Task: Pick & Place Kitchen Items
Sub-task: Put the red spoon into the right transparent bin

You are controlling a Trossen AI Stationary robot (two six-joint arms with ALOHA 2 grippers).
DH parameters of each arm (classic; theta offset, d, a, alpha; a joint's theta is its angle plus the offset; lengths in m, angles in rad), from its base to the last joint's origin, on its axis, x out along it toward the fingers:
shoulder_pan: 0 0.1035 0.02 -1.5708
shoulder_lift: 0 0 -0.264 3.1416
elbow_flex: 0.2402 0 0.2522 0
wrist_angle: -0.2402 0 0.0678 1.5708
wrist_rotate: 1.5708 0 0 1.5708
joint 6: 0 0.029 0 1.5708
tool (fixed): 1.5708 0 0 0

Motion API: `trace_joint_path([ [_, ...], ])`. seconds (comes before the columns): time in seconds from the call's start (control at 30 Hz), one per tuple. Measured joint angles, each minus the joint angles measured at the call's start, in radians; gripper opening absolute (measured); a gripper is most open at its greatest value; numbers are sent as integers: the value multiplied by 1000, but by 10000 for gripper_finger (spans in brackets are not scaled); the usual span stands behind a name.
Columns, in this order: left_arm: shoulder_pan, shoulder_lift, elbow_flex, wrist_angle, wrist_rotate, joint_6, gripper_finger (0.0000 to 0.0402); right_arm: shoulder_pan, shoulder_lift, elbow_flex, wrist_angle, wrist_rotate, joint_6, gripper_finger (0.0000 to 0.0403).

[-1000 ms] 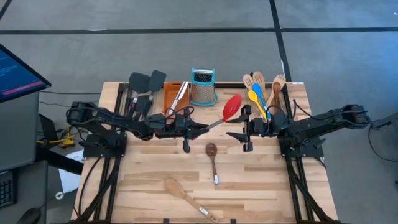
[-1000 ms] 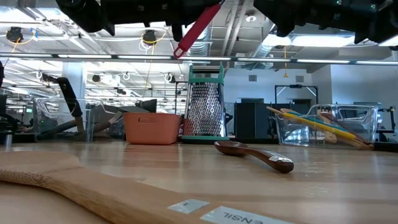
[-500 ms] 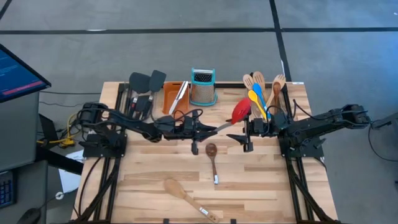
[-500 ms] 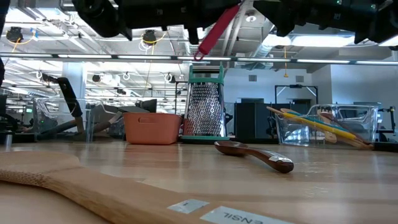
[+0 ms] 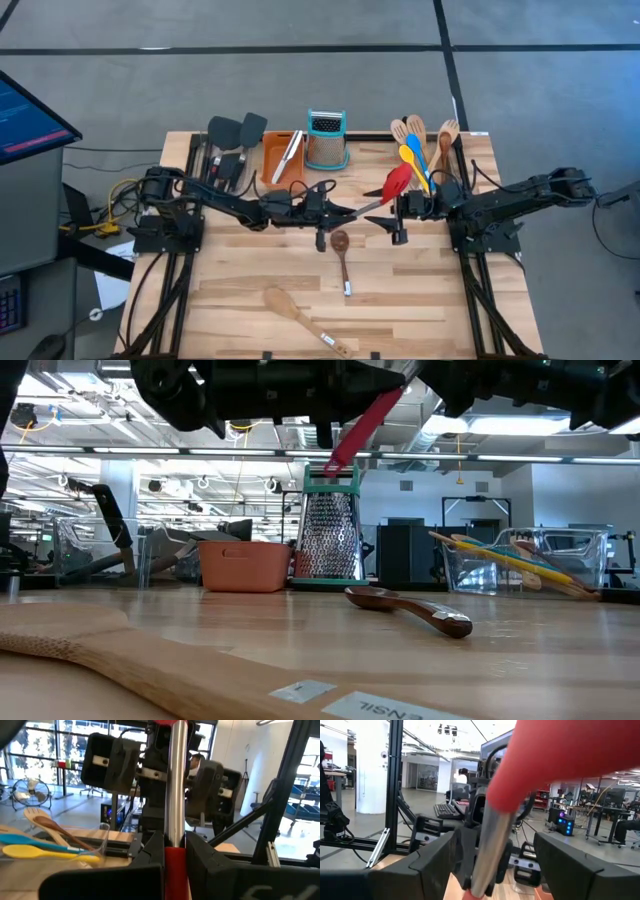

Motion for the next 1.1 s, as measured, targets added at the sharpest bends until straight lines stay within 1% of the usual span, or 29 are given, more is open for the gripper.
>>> trace_joint_path([
  [0.23, 0, 6, 0, 31, 0, -1, 9, 22, 0, 0, 13, -1, 0, 263],
  [0.33, 0, 6, 0, 31, -1, -1, 9, 22, 0, 0, 18, 0, 0, 251],
  [0.43, 0, 6, 0, 31, -3, -1, 9, 22, 0, 0, 23, 0, 0, 225],
  [0.77, 0, 6, 0, 31, -2, -1, 9, 22, 0, 0, 42, 0, -1, 119],
  [1.1, 0, 5, 0, 30, 2, 3, 10, 22, 0, 0, 48, -2, 2, 47],
])
